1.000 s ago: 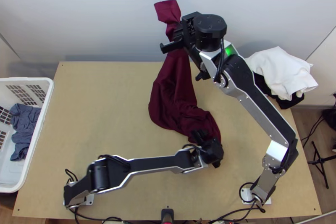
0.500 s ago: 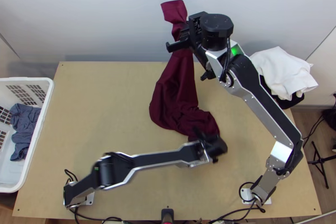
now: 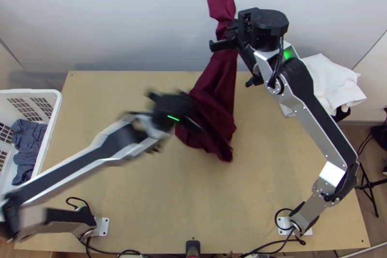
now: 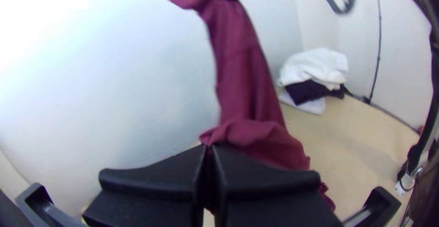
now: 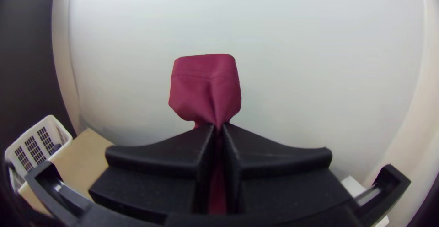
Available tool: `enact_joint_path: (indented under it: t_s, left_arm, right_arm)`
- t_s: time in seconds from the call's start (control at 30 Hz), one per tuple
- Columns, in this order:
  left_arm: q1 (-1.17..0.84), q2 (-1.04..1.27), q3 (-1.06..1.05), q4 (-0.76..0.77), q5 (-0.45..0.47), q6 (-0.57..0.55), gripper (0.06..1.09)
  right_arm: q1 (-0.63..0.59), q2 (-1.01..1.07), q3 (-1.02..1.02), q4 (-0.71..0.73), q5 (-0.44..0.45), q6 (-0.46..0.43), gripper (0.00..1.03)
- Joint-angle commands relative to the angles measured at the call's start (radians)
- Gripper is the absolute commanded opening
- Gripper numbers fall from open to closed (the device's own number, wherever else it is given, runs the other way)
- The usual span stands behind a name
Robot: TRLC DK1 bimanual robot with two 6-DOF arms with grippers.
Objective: Fold the t-shirt
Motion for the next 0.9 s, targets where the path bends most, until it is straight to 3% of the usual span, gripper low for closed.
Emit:
enact_joint_path:
  t_s: [0.0,0.23,0.4,0.7,0.87]
  left_arm:
    - [0.337,-0.295,-0.031,0.006,0.066,0.034,0.10]
    - [0.730,-0.397,-0.080,0.023,0.187,0.023,0.10]
    - [0.911,-0.448,-0.172,0.143,0.217,0.020,0.10]
    - [0.917,-0.485,-0.286,0.313,0.224,0.033,0.10]
    - [0.869,-0.499,-0.350,0.316,0.236,0.056,0.10]
  right_arm:
    - [-0.082,-0.040,-0.052,-0.009,0.002,0.012,0.03]
    - [-0.209,-0.046,0.043,-0.007,0.048,0.014,0.03]
    - [-0.269,-0.059,0.109,0.046,0.113,0.020,0.03]
    - [-0.254,-0.095,0.072,0.062,0.125,0.066,0.03]
    - [-0.237,-0.109,0.025,0.062,0.126,0.078,0.03]
